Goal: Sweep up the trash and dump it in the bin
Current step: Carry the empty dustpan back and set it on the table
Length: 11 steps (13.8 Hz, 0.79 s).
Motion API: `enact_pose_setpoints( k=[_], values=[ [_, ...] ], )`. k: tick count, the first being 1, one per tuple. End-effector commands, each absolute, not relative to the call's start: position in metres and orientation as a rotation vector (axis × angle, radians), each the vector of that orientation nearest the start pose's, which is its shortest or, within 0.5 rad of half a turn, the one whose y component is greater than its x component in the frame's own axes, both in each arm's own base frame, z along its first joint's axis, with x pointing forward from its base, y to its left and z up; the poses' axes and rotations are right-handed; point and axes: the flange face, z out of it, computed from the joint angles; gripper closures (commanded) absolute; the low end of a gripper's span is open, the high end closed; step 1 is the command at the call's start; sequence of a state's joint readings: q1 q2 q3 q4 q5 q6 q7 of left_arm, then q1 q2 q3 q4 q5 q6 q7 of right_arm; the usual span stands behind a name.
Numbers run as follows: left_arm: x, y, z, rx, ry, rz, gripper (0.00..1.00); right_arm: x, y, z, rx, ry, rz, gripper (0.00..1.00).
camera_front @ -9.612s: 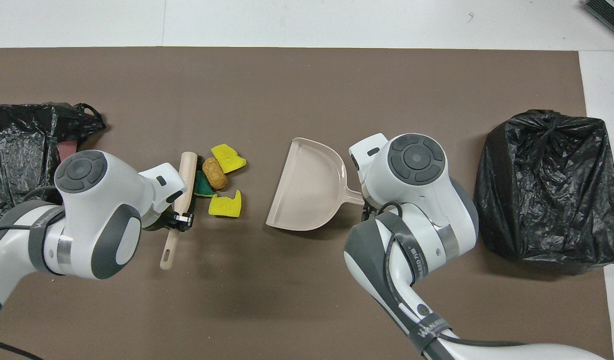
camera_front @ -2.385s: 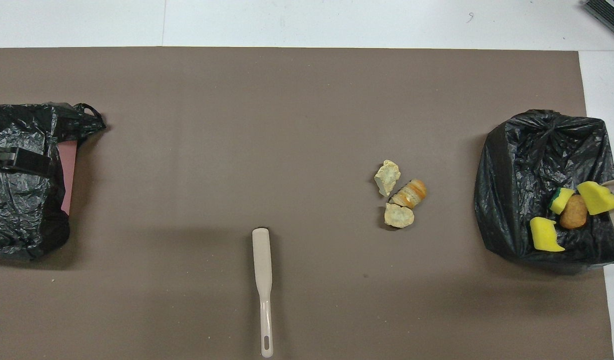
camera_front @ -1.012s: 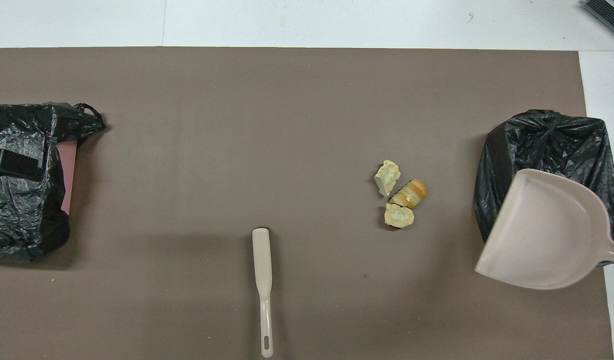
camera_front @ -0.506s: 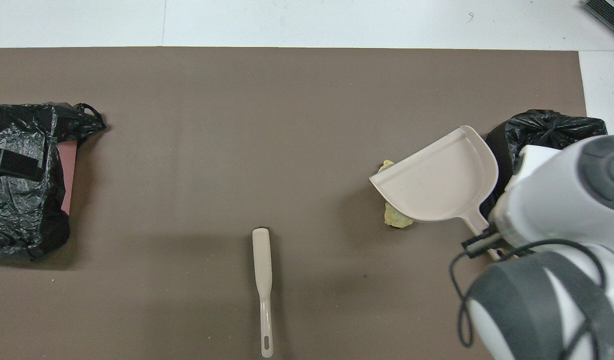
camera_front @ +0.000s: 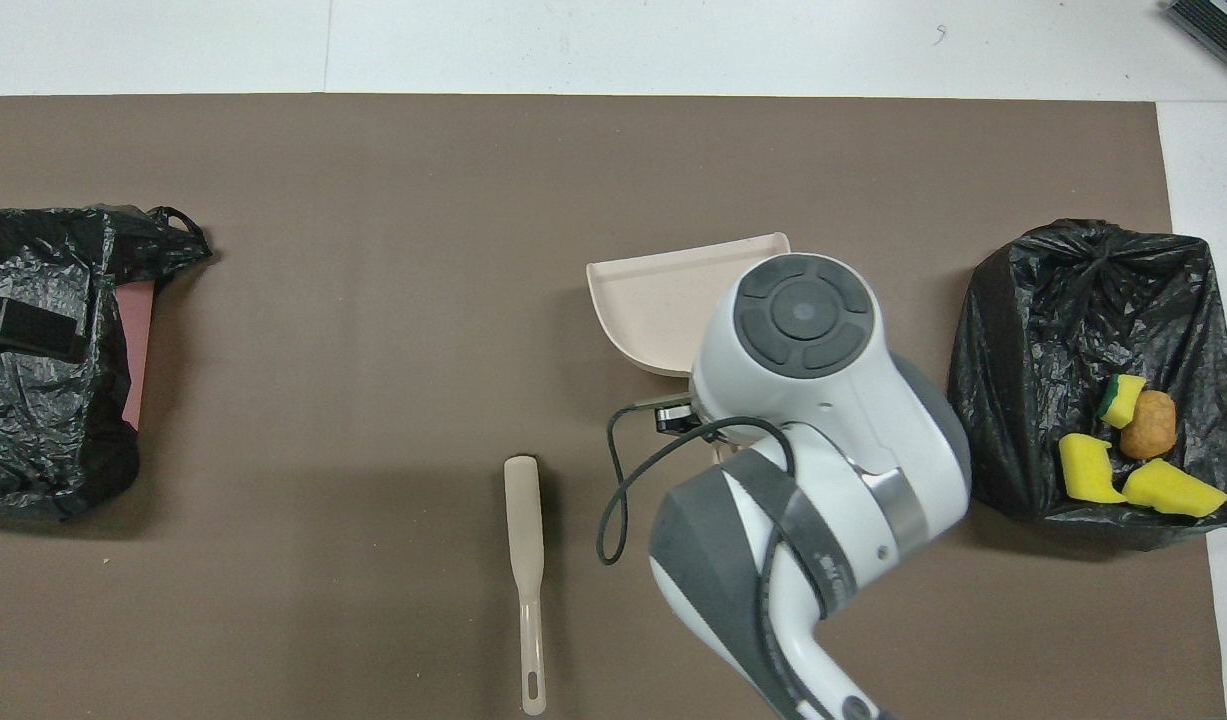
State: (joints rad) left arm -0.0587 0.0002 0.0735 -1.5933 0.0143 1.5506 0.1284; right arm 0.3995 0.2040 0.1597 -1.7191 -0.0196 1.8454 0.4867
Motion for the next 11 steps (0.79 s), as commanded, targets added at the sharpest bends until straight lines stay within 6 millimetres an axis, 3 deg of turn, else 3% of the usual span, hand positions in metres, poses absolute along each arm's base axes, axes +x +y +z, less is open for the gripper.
enact_pose_setpoints(
  k=[1, 4, 6, 8, 11],
  values=[
    [0.549, 0.011, 0.616, -3.122, 0.160, 0.078, 0.00, 0.550, 0.377, 0.450, -3.119, -0.002, 0.078, 1.00],
    [0.549, 0.011, 0.617, -3.122, 0.160, 0.076, 0.00, 0.570, 0.428, 0.429, -3.104, 0.097, -0.070, 1.00],
    [0.549, 0.011, 0.617, -3.122, 0.160, 0.076, 0.00, 0.585, 0.440, 0.414, -3.078, 0.145, -0.092, 1.00],
    [0.549, 0.011, 0.617, -3.122, 0.160, 0.076, 0.00, 0.590, 0.460, 0.400, -3.071, 0.119, -0.107, 1.00],
    [0.549, 0.011, 0.617, -3.122, 0.160, 0.076, 0.00, 0.589, 0.471, 0.390, -3.087, 0.068, -0.163, 0.98]
  ],
)
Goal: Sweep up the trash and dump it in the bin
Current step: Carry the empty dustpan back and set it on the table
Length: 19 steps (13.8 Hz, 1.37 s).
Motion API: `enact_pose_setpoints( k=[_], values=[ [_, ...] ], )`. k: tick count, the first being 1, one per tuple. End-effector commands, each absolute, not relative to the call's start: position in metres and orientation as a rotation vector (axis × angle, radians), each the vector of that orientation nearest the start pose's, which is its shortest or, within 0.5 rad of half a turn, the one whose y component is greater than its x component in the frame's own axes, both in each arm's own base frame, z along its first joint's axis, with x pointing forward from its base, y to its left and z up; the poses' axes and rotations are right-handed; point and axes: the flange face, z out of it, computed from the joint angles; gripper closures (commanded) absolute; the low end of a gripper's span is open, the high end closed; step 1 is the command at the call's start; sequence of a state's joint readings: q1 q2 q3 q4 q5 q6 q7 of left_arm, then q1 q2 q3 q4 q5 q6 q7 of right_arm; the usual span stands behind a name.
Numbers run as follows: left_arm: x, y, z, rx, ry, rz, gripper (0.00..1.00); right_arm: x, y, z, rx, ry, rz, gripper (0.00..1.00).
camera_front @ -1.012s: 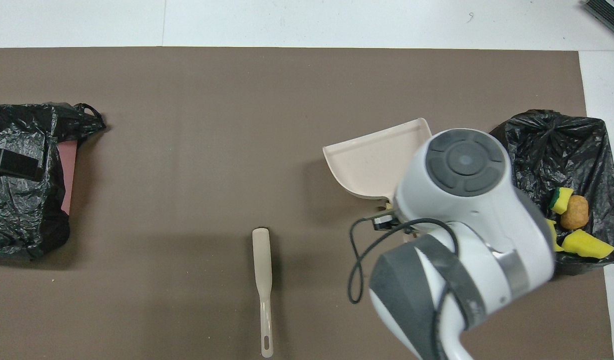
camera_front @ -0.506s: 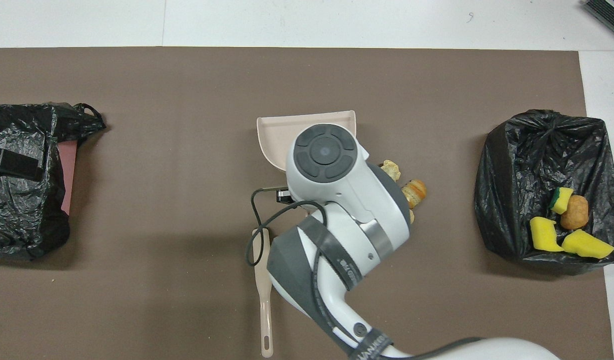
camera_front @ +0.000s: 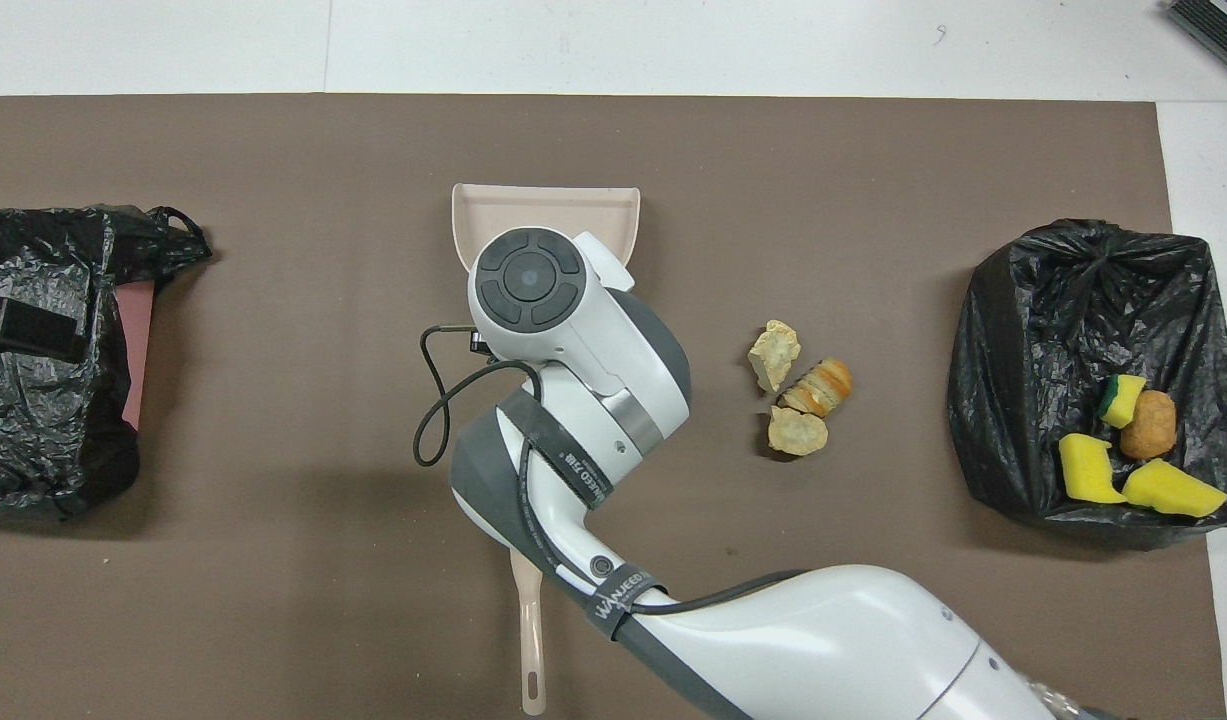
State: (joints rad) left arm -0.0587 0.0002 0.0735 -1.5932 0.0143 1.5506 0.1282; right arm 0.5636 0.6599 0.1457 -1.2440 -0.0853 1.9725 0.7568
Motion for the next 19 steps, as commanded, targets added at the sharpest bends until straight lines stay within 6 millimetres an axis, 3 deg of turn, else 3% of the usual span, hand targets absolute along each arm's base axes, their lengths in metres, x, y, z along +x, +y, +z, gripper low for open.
enact_pose_setpoints(
  k=[1, 4, 5, 6, 9, 14, 16, 17, 19],
  values=[
    [0.549, 0.011, 0.617, -3.122, 0.160, 0.076, 0.00, 0.587, 0.472, 0.383, -3.099, 0.055, -0.169, 0.91],
    [0.549, 0.011, 0.617, -3.122, 0.160, 0.076, 0.00, 0.585, 0.472, 0.374, -3.098, 0.044, -0.168, 0.66],
    [0.549, 0.011, 0.617, -3.122, 0.160, 0.076, 0.00, 0.583, 0.473, 0.379, -3.098, 0.039, -0.174, 0.37],
    [0.549, 0.011, 0.617, -3.122, 0.160, 0.076, 0.00, 0.583, 0.472, 0.387, -3.091, 0.029, -0.183, 0.00],
    [0.549, 0.011, 0.617, -3.122, 0.160, 0.076, 0.00, 0.557, 0.465, 0.418, -3.105, 0.005, -0.153, 0.00],
    [0.549, 0.011, 0.617, -3.122, 0.160, 0.076, 0.00, 0.471, 0.444, 0.440, -3.124, -0.064, -0.042, 0.00],
    [0.549, 0.011, 0.617, -3.122, 0.160, 0.076, 0.00, 0.428, 0.455, 0.431, -3.114, -0.121, 0.016, 0.00],
    [0.549, 0.011, 0.617, -3.122, 0.160, 0.076, 0.00, 0.412, 0.450, 0.425, -3.103, -0.122, 0.030, 0.00],
    [0.549, 0.011, 0.617, -3.122, 0.160, 0.076, 0.00, 0.365, 0.459, 0.397, -3.091, -0.177, 0.043, 0.00]
  ],
)
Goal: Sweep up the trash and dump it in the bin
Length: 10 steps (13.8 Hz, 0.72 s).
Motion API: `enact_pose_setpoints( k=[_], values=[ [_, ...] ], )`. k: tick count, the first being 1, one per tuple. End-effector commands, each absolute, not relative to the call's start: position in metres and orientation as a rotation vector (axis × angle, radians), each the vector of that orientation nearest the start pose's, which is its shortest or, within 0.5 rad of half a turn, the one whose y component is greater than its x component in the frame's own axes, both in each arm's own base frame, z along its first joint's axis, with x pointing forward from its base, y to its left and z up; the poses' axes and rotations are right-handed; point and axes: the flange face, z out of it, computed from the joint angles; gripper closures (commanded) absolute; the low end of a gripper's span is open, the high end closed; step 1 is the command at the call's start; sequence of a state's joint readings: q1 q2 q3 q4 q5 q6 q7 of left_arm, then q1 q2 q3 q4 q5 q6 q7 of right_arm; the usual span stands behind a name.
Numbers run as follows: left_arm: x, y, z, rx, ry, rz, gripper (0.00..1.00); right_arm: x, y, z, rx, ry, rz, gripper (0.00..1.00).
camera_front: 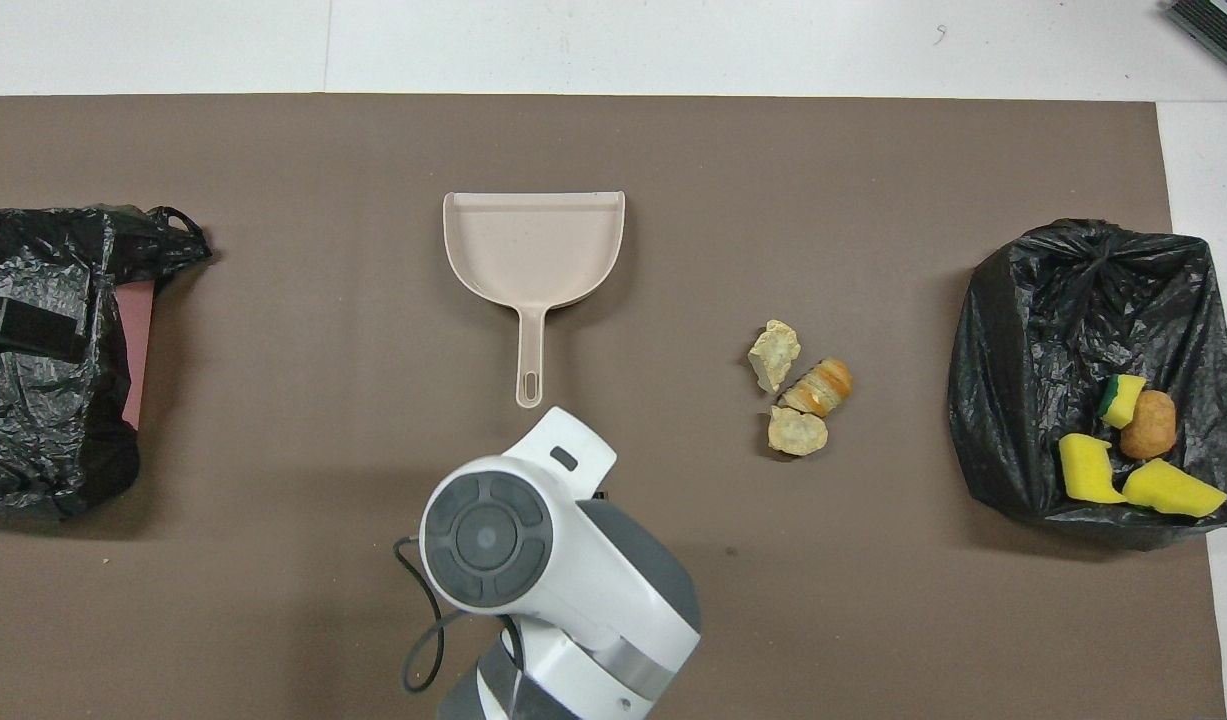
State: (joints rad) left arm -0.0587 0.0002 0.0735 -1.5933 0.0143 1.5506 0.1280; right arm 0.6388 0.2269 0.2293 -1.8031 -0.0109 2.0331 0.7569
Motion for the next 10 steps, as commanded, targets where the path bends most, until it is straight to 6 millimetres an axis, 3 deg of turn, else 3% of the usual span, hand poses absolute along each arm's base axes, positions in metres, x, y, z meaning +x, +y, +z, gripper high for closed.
enact_pose_setpoints(
  k=[1, 2, 4, 6, 10],
  values=[
    [0.549, 0.011, 0.617, -3.122, 0.160, 0.076, 0.00, 0.345, 0.465, 0.379, -3.093, -0.206, 0.051, 0.00],
    [0.549, 0.011, 0.617, -3.122, 0.163, 0.076, 0.00, 0.334, 0.466, 0.368, -3.103, -0.214, 0.065, 0.00],
    [0.549, 0.011, 0.617, -3.122, 0.160, 0.076, 0.00, 0.322, 0.459, 0.359, -3.125, -0.225, 0.088, 0.00],
    [0.549, 0.012, 0.617, -3.120, 0.160, 0.076, 0.00, 0.301, 0.464, 0.351, -3.139, -0.264, 0.108, 0.00],
    [0.549, 0.011, 0.617, -3.122, 0.160, 0.076, 0.00, 0.286, 0.465, 0.344, -3.122, -0.240, 0.170, 0.00]
  ],
)
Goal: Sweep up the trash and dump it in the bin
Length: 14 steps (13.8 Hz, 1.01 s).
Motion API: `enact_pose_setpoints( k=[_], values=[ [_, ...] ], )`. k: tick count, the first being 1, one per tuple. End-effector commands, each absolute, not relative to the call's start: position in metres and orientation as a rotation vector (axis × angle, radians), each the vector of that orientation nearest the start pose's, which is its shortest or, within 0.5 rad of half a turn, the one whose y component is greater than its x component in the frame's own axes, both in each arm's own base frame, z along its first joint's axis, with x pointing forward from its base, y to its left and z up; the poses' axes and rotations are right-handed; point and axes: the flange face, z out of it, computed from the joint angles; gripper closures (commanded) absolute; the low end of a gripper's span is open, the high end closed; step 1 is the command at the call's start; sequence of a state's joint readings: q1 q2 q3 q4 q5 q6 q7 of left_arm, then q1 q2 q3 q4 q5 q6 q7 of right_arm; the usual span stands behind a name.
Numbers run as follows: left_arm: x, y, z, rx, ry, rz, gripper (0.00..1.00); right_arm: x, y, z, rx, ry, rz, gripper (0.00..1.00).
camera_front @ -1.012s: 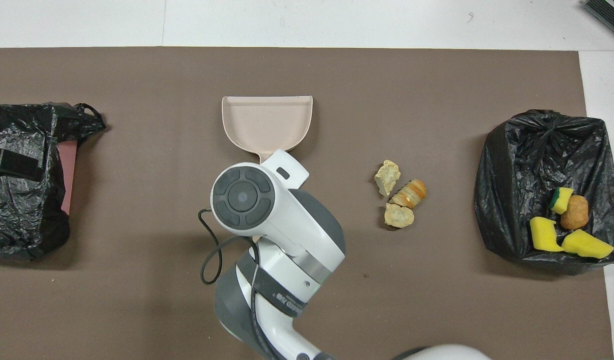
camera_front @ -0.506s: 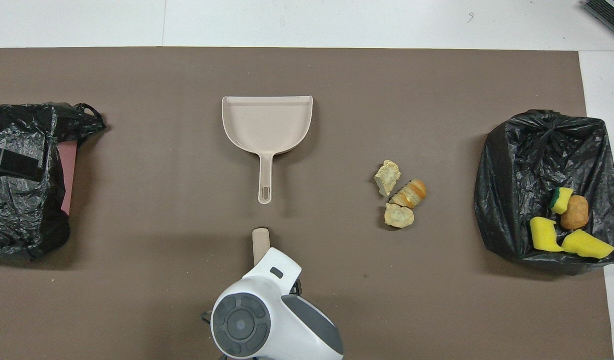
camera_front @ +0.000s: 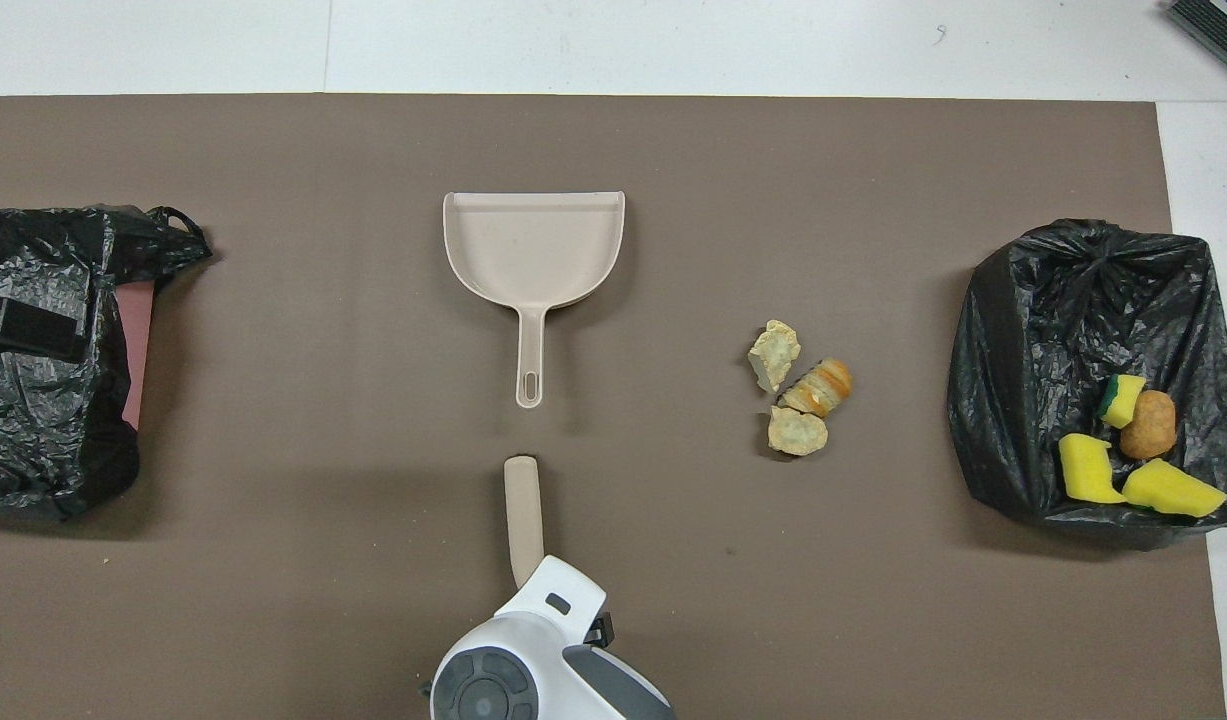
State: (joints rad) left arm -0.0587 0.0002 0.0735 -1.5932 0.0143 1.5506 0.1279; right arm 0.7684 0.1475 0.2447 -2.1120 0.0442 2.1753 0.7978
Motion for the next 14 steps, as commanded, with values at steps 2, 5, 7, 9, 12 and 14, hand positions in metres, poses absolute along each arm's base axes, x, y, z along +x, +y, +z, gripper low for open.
enact_pose_setpoints(
  k=[2, 5, 7, 9, 12, 14],
  values=[
    [0.549, 0.011, 0.617, -3.122, 0.160, 0.076, 0.00, 0.287, 0.468, 0.344, -3.105, -0.246, 0.147, 0.12],
    [0.551, 0.002, 0.617, -3.125, 0.173, 0.054, 0.00, 0.289, 0.467, 0.340, -3.080, -0.245, 0.112, 0.39],
    [0.556, -0.027, 0.612, -3.140, 0.161, 0.015, 0.00, 0.290, 0.467, 0.339, -3.075, -0.245, 0.108, 0.60],
    [0.556, -0.066, 0.594, -3.134, 0.209, 0.058, 0.00, 0.291, 0.468, 0.340, -3.074, -0.237, 0.105, 0.99],
    [0.551, -0.135, 0.556, -3.138, 0.150, 0.025, 0.00, 0.307, 0.476, 0.346, -3.064, -0.220, 0.103, 1.00],
    [0.555, -0.176, 0.526, -3.126, 0.229, 0.046, 0.00, 0.311, 0.472, 0.352, -3.067, -0.215, 0.088, 1.00]
  ],
)
